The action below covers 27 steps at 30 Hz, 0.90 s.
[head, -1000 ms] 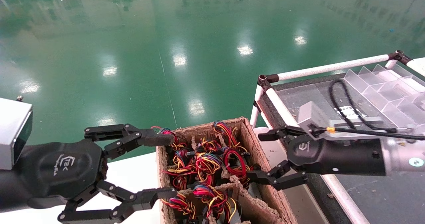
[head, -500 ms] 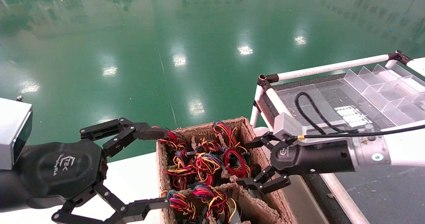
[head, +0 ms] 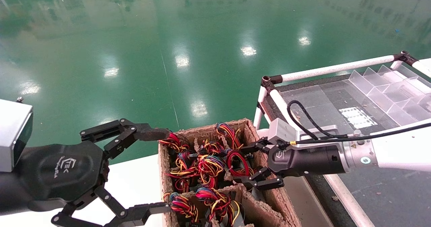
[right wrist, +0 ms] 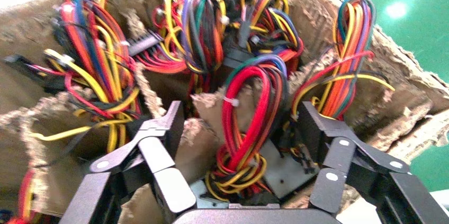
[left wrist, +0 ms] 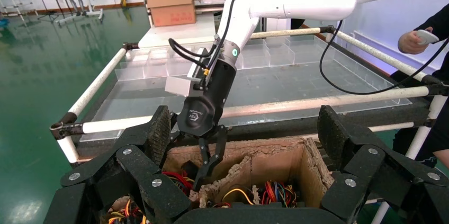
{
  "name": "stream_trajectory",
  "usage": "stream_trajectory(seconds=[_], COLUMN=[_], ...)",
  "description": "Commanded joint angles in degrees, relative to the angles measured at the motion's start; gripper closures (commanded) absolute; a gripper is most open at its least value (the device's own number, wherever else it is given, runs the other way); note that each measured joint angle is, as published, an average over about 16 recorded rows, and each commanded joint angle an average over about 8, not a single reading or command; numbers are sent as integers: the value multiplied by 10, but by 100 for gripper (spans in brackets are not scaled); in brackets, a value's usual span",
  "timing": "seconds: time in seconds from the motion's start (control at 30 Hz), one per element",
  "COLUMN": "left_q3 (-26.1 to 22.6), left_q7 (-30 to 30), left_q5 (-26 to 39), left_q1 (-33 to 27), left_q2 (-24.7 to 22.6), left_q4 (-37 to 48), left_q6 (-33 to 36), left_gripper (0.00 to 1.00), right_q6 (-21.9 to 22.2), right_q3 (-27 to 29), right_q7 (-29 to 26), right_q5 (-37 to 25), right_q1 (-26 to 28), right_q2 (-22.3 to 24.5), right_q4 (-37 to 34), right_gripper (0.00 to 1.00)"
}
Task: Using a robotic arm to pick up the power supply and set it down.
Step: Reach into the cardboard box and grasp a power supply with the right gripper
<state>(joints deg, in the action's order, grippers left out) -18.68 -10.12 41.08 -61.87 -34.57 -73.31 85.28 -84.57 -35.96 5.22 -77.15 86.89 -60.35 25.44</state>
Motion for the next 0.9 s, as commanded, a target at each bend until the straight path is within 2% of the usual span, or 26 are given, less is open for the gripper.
stream_trajectory(seconds=[0.03, 0.57, 0.9], left_q3=[0, -1, -1], left_q7=[0, 0, 0], left_q5=[0, 0, -1], left_q1=[0, 0, 0], left_q2=[0, 0, 0], left_q4=[0, 0, 0], left_q6=[0, 0, 0], left_gripper=[0, 0, 0], right_q6=[3, 21, 16], right_q3=[0, 3, 12], right_q7=[9, 56, 79], right_q5=[-1, 1, 13], right_q1=[2, 10, 16], right_q2=[-4, -30, -30], right_q4=[-8, -79, -106], right_gripper=[100, 100, 100])
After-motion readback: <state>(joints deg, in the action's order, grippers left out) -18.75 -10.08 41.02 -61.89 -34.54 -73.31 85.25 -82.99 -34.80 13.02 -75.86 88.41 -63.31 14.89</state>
